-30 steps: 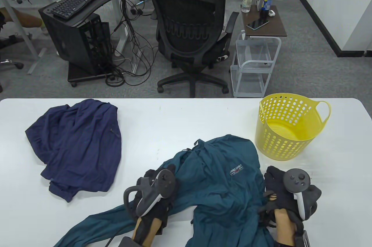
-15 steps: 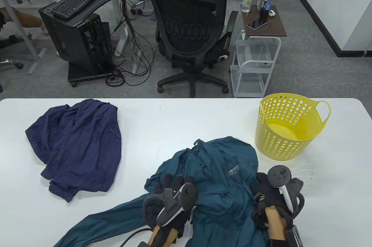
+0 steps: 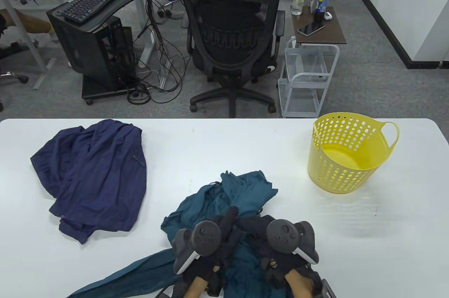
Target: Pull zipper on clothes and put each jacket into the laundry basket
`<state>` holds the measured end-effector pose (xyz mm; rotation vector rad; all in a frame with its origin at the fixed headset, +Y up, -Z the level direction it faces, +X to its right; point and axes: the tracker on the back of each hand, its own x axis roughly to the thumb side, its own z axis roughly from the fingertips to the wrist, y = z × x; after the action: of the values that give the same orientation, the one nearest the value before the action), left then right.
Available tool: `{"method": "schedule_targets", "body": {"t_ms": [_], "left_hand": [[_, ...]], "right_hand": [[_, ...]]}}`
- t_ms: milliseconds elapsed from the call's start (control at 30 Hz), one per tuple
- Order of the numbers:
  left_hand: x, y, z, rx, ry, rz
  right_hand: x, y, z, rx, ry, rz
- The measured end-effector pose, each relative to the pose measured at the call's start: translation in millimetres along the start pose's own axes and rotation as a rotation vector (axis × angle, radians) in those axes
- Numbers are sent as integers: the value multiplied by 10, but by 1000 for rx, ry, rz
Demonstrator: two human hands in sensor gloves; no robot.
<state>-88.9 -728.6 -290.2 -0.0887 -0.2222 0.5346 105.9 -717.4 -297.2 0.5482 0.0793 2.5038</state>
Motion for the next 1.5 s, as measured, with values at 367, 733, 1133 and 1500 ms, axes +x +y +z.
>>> {"method": "schedule_targets", "body": {"t_ms": [367, 733, 1133, 1500], "left_hand": [[3, -115, -75, -15, 82, -111], [-254, -39, -68, 5, 152, 251], [-461, -102, -106, -82, 236, 509], [-318, -161, -157, -200, 83, 384]], "right_hand": [[-421, -331, 127, 13, 99, -292], [-570, -180, 82, -41, 427, 170], [-559, -22, 35, 58, 494, 108], [-367, 266, -180, -3, 338, 34]]}}
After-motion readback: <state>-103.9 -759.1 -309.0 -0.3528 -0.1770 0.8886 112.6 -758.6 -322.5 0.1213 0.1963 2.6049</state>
